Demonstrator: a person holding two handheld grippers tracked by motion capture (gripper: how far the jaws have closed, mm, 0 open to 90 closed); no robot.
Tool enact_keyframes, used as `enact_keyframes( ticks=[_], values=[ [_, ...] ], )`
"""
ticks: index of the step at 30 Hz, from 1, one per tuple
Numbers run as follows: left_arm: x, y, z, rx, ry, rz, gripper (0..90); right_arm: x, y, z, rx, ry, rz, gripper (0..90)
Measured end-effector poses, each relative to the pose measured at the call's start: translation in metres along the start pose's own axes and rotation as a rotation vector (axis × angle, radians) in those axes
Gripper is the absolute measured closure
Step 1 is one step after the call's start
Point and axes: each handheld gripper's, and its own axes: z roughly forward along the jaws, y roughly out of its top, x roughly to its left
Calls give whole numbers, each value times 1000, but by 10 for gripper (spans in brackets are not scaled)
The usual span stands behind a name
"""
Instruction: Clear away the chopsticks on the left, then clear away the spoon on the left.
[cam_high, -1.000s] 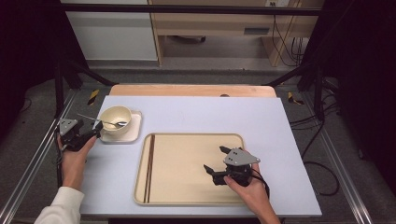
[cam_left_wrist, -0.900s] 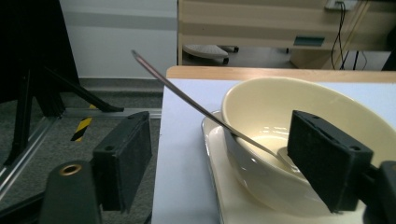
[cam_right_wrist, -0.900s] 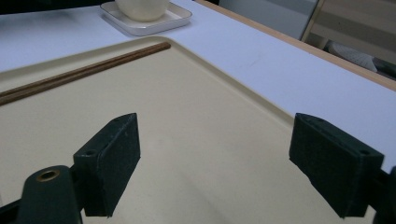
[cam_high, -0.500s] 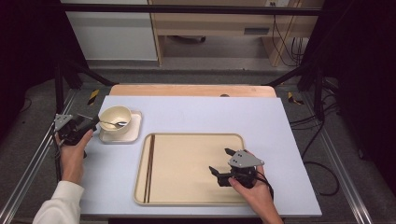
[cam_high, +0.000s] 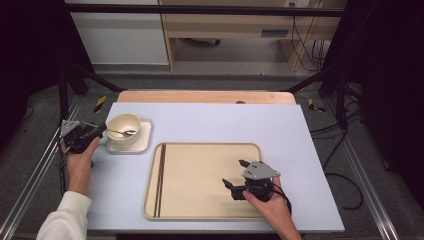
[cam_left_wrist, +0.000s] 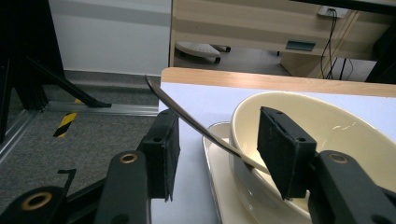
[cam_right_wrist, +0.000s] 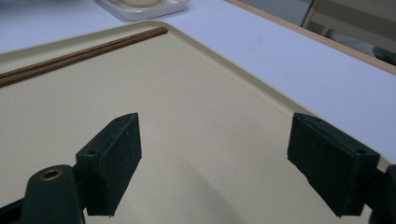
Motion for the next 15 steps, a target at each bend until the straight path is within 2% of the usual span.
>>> enact_keyframes(
  ticks=[4, 7, 15],
  values=[
    [-1, 2, -2, -23, 5, 7, 573, 0, -1, 1, 6, 1, -1, 181],
    [1, 2, -3, -31, -6, -21, 638, -1, -1, 1, 7, 0, 4, 183],
    [1, 5, -12, -74, -17, -38, 745, -1, -1, 1, 16, 1, 3, 183]
  ],
)
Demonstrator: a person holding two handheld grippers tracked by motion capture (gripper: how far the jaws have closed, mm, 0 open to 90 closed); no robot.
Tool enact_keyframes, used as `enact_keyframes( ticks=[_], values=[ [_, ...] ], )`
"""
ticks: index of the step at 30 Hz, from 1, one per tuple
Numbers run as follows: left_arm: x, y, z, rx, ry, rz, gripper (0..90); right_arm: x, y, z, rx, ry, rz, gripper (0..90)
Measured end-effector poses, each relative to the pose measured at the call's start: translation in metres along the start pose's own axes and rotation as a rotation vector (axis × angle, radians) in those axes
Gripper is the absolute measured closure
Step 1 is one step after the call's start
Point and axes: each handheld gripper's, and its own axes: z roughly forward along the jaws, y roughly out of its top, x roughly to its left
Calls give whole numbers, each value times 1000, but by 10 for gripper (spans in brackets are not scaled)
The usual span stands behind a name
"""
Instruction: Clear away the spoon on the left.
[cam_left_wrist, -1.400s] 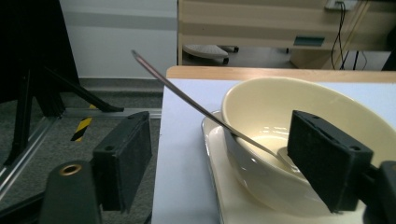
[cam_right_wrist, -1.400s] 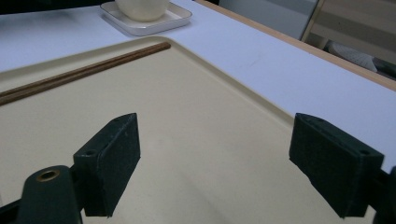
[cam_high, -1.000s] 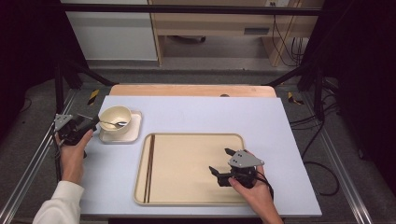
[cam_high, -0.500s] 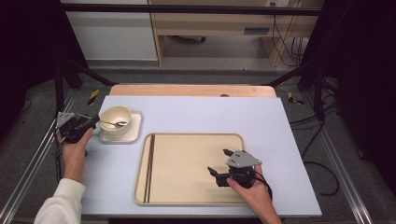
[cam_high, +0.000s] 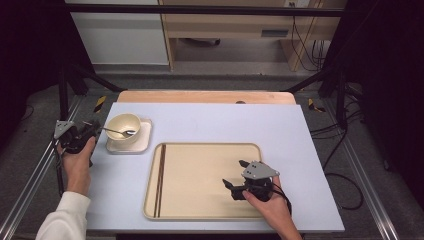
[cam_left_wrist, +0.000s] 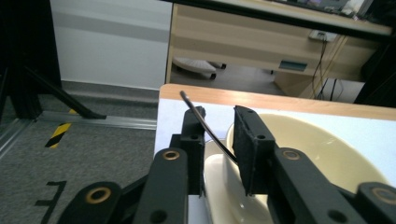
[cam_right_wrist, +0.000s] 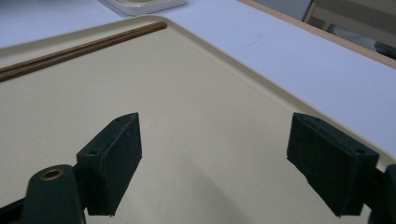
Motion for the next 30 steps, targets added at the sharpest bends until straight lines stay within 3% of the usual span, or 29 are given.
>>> enact_keyframes(
  ticks=[12, 21, 30],
  values=[
    [-25, 13, -21, -95, -75, 34, 886, -1, -1, -1, 3, 4, 7, 181],
    [-36, 25, -32, -141, -87, 55, 891, -2, -2, 0, -2, -2, 11, 176],
    [-51, 42, -45, -192, -132, 70, 891, -4, -3, -2, -10, -13, 18, 176]
  ],
)
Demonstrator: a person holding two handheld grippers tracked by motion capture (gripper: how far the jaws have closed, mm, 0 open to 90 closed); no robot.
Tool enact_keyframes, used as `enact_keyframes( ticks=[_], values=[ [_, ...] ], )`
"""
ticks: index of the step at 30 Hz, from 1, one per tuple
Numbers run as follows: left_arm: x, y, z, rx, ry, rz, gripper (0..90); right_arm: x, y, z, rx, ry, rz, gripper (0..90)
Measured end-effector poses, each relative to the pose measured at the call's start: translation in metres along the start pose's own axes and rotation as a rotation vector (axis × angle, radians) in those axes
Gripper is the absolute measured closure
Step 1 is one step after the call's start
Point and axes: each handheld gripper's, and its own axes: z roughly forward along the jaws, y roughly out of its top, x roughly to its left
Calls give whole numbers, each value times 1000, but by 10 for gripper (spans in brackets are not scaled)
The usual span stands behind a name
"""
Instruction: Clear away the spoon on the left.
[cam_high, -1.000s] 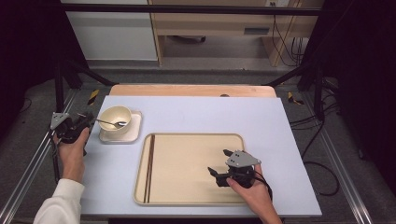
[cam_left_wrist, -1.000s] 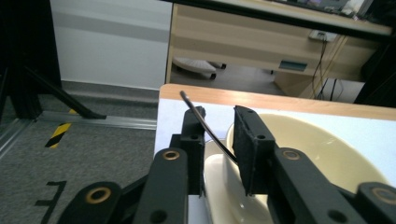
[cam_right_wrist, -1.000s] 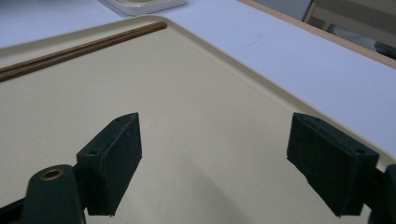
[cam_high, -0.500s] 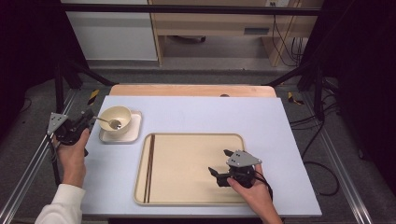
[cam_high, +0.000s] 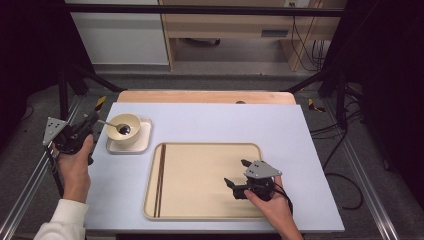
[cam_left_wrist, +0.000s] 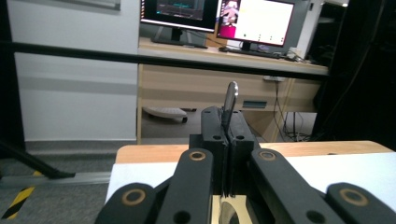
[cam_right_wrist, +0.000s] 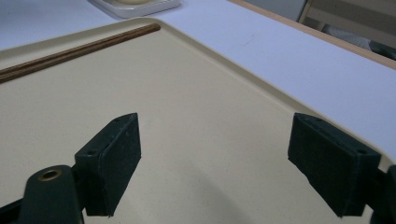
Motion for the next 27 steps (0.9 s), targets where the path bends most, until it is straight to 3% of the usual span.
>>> enact_keyframes(
  ticks=[6, 27],
  values=[
    [-11, 6, 1, -17, -27, 10, 891, -2, 0, -1, -5, -7, 2, 176],
    [-26, 10, 4, -33, -60, 22, 891, -7, -3, -3, -9, -19, 7, 176]
  ],
)
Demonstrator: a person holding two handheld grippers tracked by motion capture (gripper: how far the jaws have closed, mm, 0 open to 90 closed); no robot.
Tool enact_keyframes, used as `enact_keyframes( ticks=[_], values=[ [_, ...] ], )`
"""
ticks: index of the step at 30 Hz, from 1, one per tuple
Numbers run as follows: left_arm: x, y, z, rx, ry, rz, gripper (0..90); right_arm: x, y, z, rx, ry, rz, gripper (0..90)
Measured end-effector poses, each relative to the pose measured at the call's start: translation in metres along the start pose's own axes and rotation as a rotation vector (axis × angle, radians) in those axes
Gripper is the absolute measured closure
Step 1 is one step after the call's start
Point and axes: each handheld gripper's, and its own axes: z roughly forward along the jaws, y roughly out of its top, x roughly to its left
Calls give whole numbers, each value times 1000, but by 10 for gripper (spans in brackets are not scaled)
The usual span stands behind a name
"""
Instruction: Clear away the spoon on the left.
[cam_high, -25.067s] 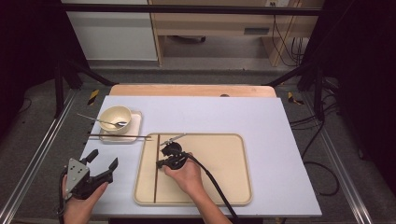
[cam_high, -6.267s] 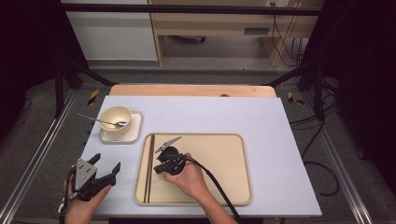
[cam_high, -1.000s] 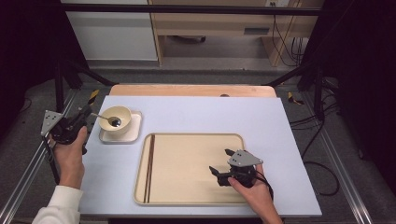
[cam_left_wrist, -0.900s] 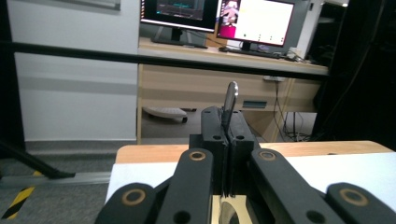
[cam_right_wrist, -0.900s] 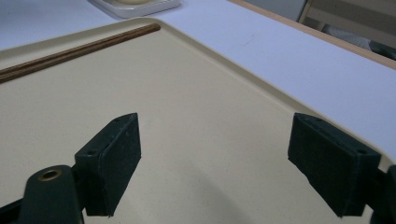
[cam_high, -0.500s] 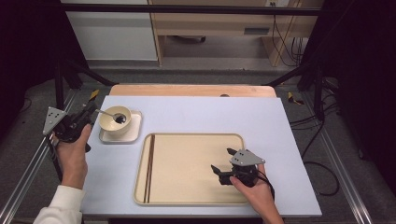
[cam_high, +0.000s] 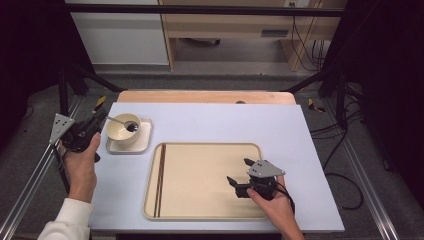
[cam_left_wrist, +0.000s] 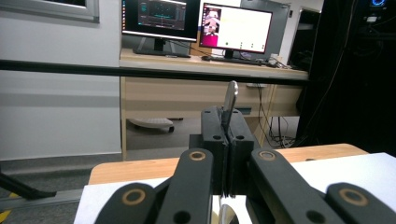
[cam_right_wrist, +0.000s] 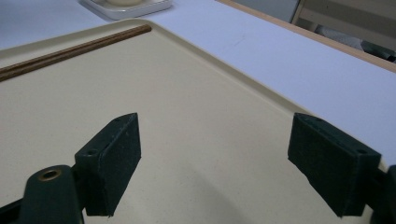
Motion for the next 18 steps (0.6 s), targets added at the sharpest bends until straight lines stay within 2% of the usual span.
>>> enact_keyframes(
  ticks=[10, 18],
  values=[
    [-17, 8, -6, -2, -57, 16, 891, -4, -3, -2, -22, -22, 6, 174],
    [-37, 14, -14, 4, -133, 8, 891, -8, -7, -8, -48, -50, 13, 173]
  ],
)
